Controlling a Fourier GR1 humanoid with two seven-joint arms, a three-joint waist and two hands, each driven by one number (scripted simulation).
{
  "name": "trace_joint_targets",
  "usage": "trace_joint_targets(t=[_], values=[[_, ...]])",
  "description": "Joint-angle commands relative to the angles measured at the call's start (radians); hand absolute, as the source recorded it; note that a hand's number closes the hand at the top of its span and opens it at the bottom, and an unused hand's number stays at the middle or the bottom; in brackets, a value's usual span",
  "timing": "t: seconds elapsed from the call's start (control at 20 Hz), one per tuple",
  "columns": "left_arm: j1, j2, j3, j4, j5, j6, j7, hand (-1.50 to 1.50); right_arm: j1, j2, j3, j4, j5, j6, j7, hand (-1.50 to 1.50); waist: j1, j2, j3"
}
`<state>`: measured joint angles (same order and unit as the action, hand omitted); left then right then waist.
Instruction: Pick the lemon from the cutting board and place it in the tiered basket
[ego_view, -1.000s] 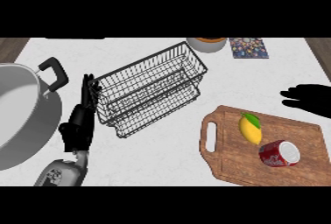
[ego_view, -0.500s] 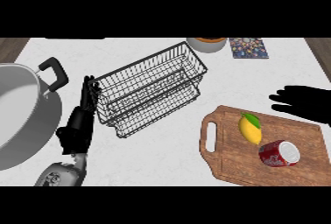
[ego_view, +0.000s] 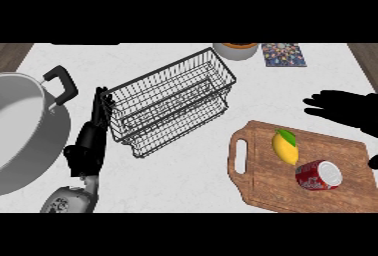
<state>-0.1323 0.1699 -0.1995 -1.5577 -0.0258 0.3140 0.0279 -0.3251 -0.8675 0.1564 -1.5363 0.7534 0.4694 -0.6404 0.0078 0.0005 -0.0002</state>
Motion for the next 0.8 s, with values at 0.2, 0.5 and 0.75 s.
trace_joint_targets(t=[0.2,0.5,0.75], values=[[-0.023,-0.024,0.011,0.006,-0.023,-0.021,0.037,0.00,0.029,0.079,0.051,0.021,0.070,0.038,-0.004,-1.50,-0.008,-0.001,0.000],[-0.003,-0.031,0.012,-0.053,-0.044,-0.030,0.063,0.00,-0.019,0.076,0.032,0.079,0.074,0.049,-0.082,-1.50,-0.007,-0.002,0.000],[-0.014,-0.031,0.048,0.006,-0.024,-0.072,0.010,0.00,-0.054,0.109,0.048,0.167,0.102,0.022,-0.130,-1.50,-0.005,0.000,0.000]])
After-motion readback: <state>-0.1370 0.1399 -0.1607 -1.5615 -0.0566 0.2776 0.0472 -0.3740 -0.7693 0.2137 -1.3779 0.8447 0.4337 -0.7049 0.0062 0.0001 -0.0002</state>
